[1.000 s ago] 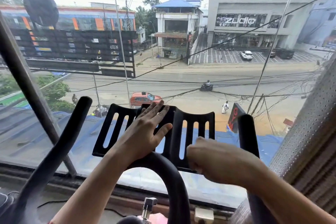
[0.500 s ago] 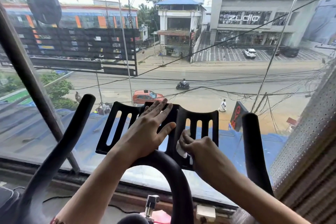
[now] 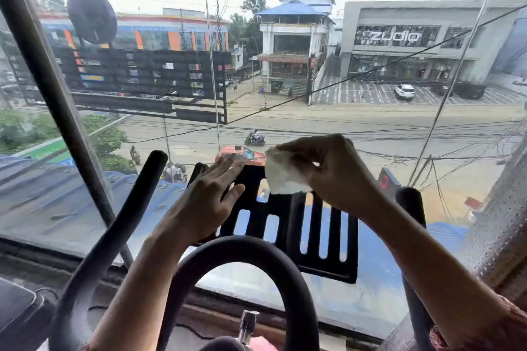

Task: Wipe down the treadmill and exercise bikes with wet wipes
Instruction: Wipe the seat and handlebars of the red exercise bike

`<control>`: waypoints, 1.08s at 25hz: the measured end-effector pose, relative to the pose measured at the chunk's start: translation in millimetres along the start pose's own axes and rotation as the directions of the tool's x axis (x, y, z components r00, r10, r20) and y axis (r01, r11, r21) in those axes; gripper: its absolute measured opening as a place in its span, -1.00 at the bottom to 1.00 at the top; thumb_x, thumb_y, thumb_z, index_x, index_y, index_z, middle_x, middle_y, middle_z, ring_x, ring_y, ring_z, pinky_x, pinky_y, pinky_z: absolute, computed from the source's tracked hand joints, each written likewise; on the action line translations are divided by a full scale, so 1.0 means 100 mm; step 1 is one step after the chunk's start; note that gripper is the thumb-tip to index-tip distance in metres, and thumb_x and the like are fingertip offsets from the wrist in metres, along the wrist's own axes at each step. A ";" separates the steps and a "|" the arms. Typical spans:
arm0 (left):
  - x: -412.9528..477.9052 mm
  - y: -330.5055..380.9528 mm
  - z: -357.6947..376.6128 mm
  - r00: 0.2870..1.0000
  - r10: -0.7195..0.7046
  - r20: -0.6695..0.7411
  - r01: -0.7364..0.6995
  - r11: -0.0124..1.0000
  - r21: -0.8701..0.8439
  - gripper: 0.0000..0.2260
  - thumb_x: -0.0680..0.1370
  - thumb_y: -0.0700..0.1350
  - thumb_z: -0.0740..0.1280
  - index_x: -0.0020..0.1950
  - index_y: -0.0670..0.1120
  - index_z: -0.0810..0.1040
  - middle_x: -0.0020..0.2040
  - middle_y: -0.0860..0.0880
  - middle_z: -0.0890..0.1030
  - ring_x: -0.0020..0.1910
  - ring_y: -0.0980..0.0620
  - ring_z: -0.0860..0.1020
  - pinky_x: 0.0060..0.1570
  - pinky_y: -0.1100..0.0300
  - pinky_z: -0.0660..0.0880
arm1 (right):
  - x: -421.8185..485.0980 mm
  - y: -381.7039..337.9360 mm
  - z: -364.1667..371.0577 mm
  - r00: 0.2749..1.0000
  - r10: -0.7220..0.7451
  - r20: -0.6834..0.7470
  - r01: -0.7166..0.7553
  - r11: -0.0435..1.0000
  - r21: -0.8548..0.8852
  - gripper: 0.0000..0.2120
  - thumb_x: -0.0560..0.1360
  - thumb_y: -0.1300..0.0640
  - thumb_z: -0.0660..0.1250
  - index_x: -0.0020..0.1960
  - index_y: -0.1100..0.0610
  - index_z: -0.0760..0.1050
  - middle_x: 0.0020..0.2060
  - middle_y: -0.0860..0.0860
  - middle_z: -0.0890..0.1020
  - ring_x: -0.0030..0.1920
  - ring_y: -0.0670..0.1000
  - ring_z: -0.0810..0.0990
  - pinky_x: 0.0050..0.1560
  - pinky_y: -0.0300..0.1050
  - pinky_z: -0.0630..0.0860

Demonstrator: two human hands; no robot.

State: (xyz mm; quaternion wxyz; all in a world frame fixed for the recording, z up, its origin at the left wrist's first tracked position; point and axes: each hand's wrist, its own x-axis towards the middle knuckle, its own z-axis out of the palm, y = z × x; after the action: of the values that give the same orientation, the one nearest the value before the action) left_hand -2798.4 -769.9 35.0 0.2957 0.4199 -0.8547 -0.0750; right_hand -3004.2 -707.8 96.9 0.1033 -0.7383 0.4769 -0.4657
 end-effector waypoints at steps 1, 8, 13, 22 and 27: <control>0.00 -0.03 0.00 0.999 -0.027 0.046 0.027 1.000 -0.002 -0.52 0.65 -0.05 0.18 0.55 -0.04 0.13 0.50 0.12 0.05 0.46 0.26 -0.06 0.46 0.32 -0.15 | 0.08 -0.03 0.13 0.992 -0.114 -0.047 0.108 0.987 -0.121 -0.76 0.47 0.36 0.31 0.06 0.17 0.66 -0.05 0.06 0.70 -0.03 -0.06 0.64 0.02 -0.06 0.58; -0.01 -0.06 0.04 0.973 -0.068 0.220 0.091 0.991 -0.098 -0.59 0.67 -0.02 0.05 0.53 0.05 0.16 0.47 0.16 0.25 0.43 0.26 0.11 0.19 0.57 -0.13 | 0.03 0.05 0.67 0.915 0.037 0.401 0.217 0.794 -0.568 -0.51 0.53 0.31 -0.06 0.45 0.22 0.27 0.45 0.12 0.31 0.47 0.08 0.25 0.41 -0.11 0.24; -0.02 -0.11 0.04 0.972 -0.063 0.228 0.082 0.994 -0.075 -0.56 0.67 -0.06 0.08 0.56 0.05 0.11 0.49 0.07 0.30 0.46 0.15 0.22 0.30 0.40 0.03 | -0.16 -0.21 0.42 0.755 0.047 0.655 0.368 0.796 -0.481 -0.72 0.39 0.41 0.14 -0.06 0.23 0.57 -0.14 0.15 0.61 -0.12 0.14 0.61 -0.38 -0.14 0.35; -0.06 -0.04 -0.04 0.991 0.025 0.133 -0.025 1.000 -0.002 -0.35 0.60 0.06 0.26 0.57 -0.01 -0.02 0.51 0.14 0.06 0.49 0.23 0.01 0.41 0.44 -0.12 | -0.05 -0.03 0.55 0.926 0.111 0.361 0.198 0.672 -0.713 -0.66 0.51 0.32 0.22 0.28 0.19 0.45 0.26 0.12 0.47 0.27 0.10 0.48 0.15 -0.07 0.47; -0.09 -0.02 -0.09 0.984 0.068 0.168 -0.069 0.998 0.001 -0.21 0.40 0.22 0.38 0.54 0.07 0.13 0.51 0.19 0.01 0.42 0.33 0.00 0.51 0.16 -0.02 | -0.21 -0.45 0.38 0.827 0.186 0.531 0.273 0.693 -0.667 -0.75 0.39 0.34 0.27 -0.36 0.09 0.30 -0.38 0.01 0.43 -0.30 0.04 0.56 -0.42 -0.24 0.32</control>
State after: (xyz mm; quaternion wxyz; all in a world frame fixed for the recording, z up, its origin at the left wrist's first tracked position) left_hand -2787.0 -763.2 37.7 0.2238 0.3835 -0.8908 -0.0967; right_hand -2949.4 -678.6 90.1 -0.0703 -0.8327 0.5492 -0.0060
